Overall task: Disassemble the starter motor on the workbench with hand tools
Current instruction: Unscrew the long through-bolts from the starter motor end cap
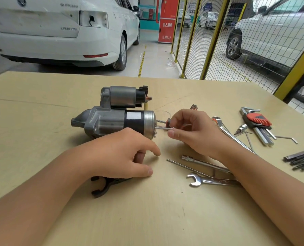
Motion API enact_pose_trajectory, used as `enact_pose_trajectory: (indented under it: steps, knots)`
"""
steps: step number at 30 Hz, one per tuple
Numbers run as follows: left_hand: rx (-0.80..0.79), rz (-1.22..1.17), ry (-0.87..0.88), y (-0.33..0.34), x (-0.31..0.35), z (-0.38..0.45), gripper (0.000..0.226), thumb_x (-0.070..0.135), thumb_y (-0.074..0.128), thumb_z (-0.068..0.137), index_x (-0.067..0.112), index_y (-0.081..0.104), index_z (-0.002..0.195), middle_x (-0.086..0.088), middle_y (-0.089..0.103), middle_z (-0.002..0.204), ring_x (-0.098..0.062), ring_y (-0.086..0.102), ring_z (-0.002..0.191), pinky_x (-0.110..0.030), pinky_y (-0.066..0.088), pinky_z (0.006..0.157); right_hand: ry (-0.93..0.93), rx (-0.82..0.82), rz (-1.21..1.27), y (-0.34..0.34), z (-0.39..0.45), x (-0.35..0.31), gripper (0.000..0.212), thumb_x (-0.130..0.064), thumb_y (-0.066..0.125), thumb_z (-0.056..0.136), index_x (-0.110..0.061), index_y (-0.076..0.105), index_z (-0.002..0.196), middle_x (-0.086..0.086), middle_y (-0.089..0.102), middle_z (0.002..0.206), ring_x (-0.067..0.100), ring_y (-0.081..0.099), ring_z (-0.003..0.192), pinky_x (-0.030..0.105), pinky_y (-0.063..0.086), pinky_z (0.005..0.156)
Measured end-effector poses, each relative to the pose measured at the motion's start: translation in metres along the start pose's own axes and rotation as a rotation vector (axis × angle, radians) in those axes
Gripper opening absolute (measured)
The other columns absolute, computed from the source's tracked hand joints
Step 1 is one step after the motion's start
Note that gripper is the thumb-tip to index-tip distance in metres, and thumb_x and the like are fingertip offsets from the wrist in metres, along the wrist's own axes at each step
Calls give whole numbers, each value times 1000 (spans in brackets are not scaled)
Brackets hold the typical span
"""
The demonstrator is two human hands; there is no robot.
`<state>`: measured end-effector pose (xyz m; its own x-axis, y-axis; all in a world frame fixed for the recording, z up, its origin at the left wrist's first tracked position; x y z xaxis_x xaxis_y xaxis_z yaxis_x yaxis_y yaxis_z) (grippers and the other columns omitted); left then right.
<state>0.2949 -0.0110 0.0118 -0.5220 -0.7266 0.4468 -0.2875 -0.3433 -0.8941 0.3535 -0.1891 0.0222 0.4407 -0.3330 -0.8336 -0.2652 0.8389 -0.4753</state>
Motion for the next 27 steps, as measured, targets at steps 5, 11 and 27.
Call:
enact_pose_trajectory:
  steps: [5,11,27]
  knots:
    - [2,10,-1,0,-1,1,48,58,72,85,53,58,131,19,61,92,-4,61,80,-25,53,63,91,-46,-80,5,-1,4,36,-35,54,103,-17,70,76,-11,66,59,0,46,47,9,32,48]
    - [5,9,0,1,-3,1,50,59,70,85,52,56,133,20,61,93,-4,62,81,-19,49,61,-26,35,-41,-3,-1,-3,19,-10,81,82,-19,64,80,-10,62,70,1,49,58,13,40,57]
    - [-13,15,-14,1,-4,1,49,58,71,87,53,55,133,21,59,96,-3,61,82,-20,49,63,35,-37,-228,4,-2,-1,27,-31,58,101,-20,72,81,-6,74,74,0,48,54,15,36,53]
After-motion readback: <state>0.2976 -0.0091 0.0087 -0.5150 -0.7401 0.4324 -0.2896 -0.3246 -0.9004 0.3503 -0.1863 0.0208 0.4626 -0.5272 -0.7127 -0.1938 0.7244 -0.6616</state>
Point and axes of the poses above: each hand's wrist, its own z-axis towards the middle knuckle, its own y-axis out of the palm, x = y × z, the point moved 7 cm from there along z, towards the middle knuckle
